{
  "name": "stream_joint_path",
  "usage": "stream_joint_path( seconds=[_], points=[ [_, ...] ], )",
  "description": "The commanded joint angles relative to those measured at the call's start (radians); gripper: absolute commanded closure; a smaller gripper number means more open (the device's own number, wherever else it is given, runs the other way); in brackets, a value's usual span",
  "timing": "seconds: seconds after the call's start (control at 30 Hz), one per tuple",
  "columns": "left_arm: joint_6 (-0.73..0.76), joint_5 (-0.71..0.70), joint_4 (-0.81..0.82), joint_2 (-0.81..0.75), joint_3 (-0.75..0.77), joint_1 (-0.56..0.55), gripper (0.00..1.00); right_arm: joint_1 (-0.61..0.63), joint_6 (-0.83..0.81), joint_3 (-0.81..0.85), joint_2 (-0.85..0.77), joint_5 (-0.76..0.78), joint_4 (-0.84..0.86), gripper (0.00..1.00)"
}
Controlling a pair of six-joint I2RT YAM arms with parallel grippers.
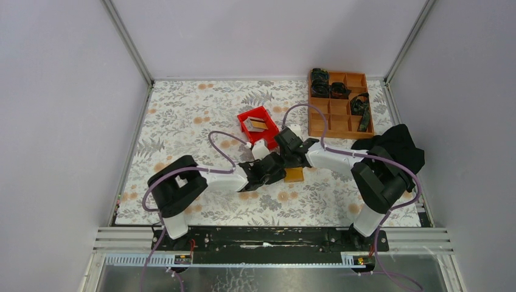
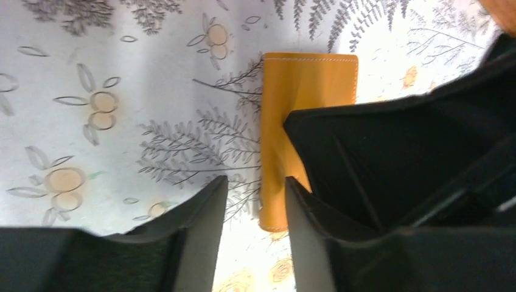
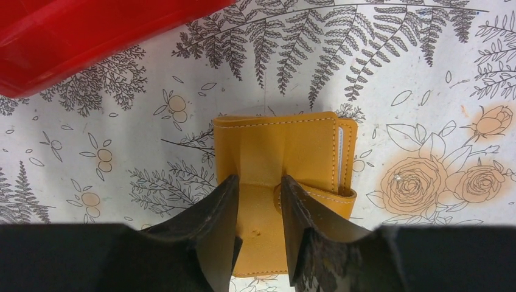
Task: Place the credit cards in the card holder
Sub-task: Close the card holder at the center of the board, then reset both arms
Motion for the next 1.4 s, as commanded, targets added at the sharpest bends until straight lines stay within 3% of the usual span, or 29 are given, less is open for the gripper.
stream_joint_path(
  seconds=[0.0, 0.2, 0.73, 0.87, 1.07, 1.27, 1.37],
  points=[
    [0.135, -0.073, -0.345, 0.009, -0.056, -0.017, 0.47, 0.021, 0.046, -0.006, 0.016, -0.098, 0.026, 0.60],
    [0.194, -0.131, -0.351, -0.094, -0.043, -0.017, 0.38, 0.021, 0.050, 0.011, -0.038, -0.077, 0.035, 0.59],
    [0.249, -0.345, -0.466, -0.465, -0.079, -0.018, 0.27, 0.020, -0.025, 0.094, -0.196, 0.064, -0.042, 0.50],
    [0.289, -0.432, -0.467, -0.556, -0.075, -0.019, 0.25, 0.021, -0.046, 0.040, -0.273, 0.126, -0.037, 0.43],
    [0.365, -0.549, -0.449, -0.646, -0.083, -0.018, 0.20, 0.021, -0.047, -0.037, -0.421, 0.272, -0.037, 0.24],
    [0.353, -0.648, -0.485, -0.697, -0.086, -0.017, 0.02, 0.020, 0.106, -0.003, -0.433, 0.451, -0.247, 0.12],
    [0.369, -0.680, -0.493, -0.732, -0.105, -0.018, 0.00, 0.021, 0.164, 0.000, -0.443, 0.490, -0.356, 0.11]
  ],
)
